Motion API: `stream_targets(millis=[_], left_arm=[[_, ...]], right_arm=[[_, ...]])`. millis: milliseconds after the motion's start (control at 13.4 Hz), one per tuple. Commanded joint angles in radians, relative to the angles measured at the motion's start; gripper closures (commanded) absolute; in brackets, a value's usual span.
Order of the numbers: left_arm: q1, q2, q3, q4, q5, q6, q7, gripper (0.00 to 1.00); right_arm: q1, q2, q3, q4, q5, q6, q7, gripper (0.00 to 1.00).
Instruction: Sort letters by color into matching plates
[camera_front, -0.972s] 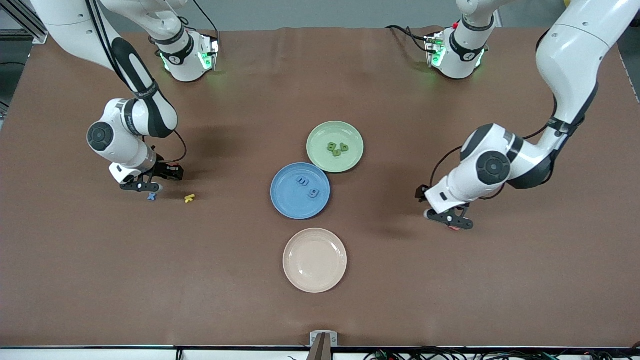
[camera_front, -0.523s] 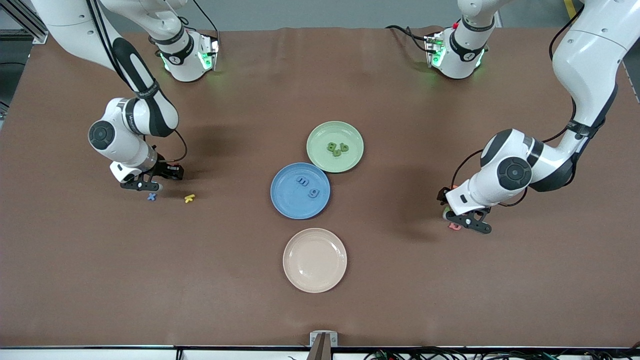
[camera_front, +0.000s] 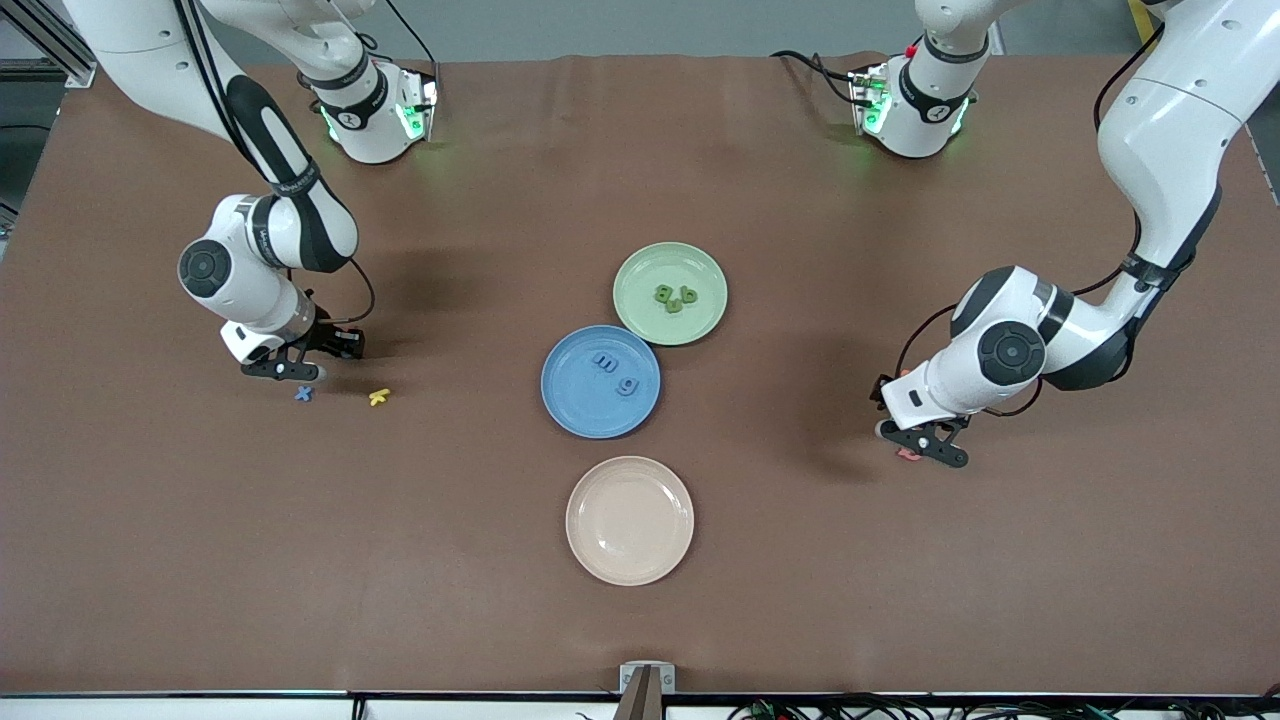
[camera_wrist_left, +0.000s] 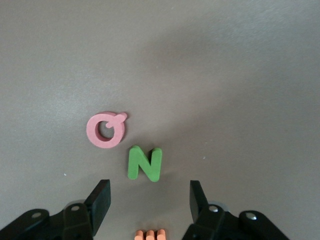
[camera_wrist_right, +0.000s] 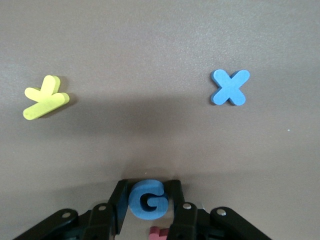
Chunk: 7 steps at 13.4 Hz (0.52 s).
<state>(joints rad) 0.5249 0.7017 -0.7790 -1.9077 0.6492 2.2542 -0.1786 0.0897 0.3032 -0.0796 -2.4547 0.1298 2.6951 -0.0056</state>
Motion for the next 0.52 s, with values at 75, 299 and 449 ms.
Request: stream_targets(millis=[75,299,449], left_arm=[[-0.008,0.015,0.018,0.006,0.026,0.036,0.001,0.31],[-0.009,0.031,0.018,0.012,0.027,0.045,-0.001,0.34],[-0.011,0.036,0.018,0.013,0.027,0.053,-0.001,0.35]], right_arm=[[-0.001,-0.012,0.004,-0.02,-0.018,0.014,0.026,0.78],[0.001,-0.012,0.004,-0.018,-0.016,0.012,0.026,0.87],[-0.002,-0.021,0.004,-0.01,-0.018,-0.003,0.022,0.89]])
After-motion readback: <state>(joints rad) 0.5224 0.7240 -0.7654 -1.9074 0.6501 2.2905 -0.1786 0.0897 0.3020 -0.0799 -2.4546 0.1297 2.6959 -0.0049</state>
